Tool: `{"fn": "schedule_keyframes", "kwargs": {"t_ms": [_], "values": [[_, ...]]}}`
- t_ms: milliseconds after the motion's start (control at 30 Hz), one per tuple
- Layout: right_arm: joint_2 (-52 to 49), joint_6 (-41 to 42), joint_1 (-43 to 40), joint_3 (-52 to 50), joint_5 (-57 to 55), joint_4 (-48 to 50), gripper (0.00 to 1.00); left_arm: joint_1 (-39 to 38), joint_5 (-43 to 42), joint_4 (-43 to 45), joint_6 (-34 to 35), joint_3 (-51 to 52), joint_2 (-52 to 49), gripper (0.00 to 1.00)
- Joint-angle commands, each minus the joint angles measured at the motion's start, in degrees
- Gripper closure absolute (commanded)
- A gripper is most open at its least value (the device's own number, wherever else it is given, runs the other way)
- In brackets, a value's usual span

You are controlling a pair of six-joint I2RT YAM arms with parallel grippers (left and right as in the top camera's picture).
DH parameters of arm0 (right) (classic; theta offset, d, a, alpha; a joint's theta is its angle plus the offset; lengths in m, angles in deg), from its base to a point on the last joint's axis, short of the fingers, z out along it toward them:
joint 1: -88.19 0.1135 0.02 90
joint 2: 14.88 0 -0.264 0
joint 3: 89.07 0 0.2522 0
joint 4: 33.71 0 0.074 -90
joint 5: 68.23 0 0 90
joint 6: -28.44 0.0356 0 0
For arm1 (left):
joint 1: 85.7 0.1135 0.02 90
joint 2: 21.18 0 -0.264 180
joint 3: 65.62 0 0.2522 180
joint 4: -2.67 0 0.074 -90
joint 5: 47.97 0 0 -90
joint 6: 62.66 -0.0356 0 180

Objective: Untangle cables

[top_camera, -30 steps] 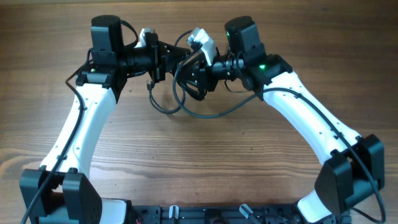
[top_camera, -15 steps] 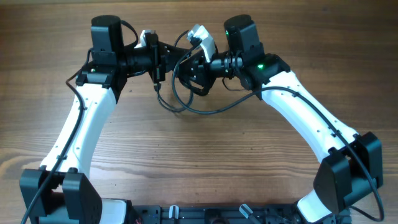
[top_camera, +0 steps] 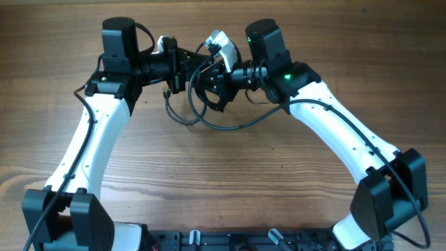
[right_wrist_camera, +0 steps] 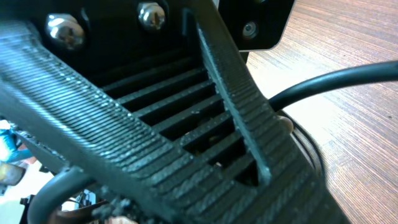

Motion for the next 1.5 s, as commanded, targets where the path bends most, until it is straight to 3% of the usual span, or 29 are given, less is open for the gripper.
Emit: {"fn": "schedule_keyframes", "kwargs": {"t_ms": [0, 167, 367, 600, 933, 1200, 1467], "values": [[-1.22, 4.74, -0.39, 1.11, -3.54, 0.66, 0.96, 0.37, -0.79, 0.24, -1.84, 0.22, 0.90, 0.96], [0.83, 7.43, -3.28, 1.14, -2.38, 0.46, 0.96, 2.93, 6.67, -3.58, -13.70, 0.24, 0.87, 0.96], [4.76, 8.61, -7.69, 1.11, 1.92, -2.54, 0.96, 7.91, 14.51, -14.97, -19.39, 0.24, 0.85, 0.96], [6.80, 8.74, -12.41, 1.14, 9.01, -3.74, 0.96, 11.41, 18.99, -19.58, -22.93, 0.24, 0.85, 0.96], [9.07, 16.22, -21.77, 1.14, 9.68, -0.39, 0.96, 11.52, 20.70, -24.37, -29.62, 0.24, 0.85, 0.96], [9.07, 25.59, -25.62, 1.11, -9.33, -6.19, 0.96, 11.45, 21.49, -27.98, -33.44, 0.24, 0.85, 0.96], [8.68, 33.64, -25.70, 1.11, -45.92, -21.92, 0.96, 11.45, 21.53, -27.91, -33.48, 0.24, 0.85, 0.96]]}}
